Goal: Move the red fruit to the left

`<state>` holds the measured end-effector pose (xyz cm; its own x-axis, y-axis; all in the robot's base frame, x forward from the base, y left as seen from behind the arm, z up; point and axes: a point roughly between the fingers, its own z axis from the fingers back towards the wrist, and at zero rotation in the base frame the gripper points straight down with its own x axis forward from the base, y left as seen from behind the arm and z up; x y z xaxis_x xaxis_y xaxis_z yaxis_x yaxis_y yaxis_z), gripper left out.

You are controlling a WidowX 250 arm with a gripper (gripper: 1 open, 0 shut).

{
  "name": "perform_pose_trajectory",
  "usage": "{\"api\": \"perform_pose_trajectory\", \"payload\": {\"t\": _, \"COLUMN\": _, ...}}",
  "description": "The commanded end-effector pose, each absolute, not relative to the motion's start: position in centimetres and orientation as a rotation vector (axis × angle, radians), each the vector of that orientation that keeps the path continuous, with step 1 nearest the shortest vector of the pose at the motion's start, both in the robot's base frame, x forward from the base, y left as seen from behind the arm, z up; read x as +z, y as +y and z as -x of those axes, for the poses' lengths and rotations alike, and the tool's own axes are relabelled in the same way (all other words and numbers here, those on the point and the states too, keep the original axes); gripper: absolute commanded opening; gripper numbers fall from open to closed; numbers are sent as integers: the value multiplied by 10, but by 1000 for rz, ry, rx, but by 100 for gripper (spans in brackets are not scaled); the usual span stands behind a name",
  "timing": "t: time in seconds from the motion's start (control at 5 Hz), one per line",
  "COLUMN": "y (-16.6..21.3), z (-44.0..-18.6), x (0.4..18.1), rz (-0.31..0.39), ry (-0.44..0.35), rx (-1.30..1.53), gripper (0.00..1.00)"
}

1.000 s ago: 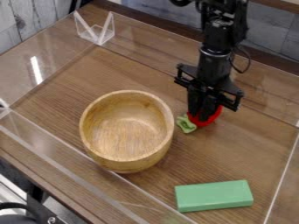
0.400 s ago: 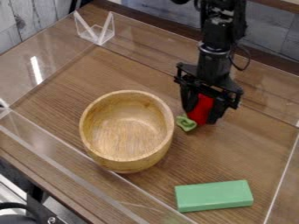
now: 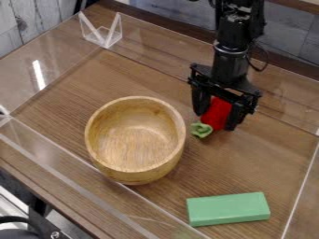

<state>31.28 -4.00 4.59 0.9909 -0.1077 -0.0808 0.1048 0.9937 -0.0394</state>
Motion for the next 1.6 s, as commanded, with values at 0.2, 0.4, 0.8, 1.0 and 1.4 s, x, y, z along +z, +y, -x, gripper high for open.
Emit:
{"api": "perform_pose_trajectory", "payload": {"t": 0.2, "y": -34, "z": -324, "x": 82, "rz": 52, "ry": -16, "rx": -104, "gripper": 0}}
{"api": "perform_pose_trajectory", "payload": {"t": 0.4, "y": -27, "z": -323, "x": 108, "rz": 68, "ry": -55, "rx": -91, "gripper": 0}}
{"api": "perform_pose_trajectory", "payload": {"t": 0.8, "y": 24, "z": -319, "x": 147, "rz": 69, "ry": -114, "rx": -12, "gripper": 0}}
{"api": "perform_pose_trajectory", "payload": {"t": 1.0, "y": 64, "z": -316, "x": 149, "rz": 58, "ry": -120, "rx": 21, "gripper": 0}}
{"api": "perform_pose_trajectory", "payload": {"t": 1.4, "y": 125, "z": -317, "x": 133, "rz": 37, "ry": -116, "rx": 37, "gripper": 0}}
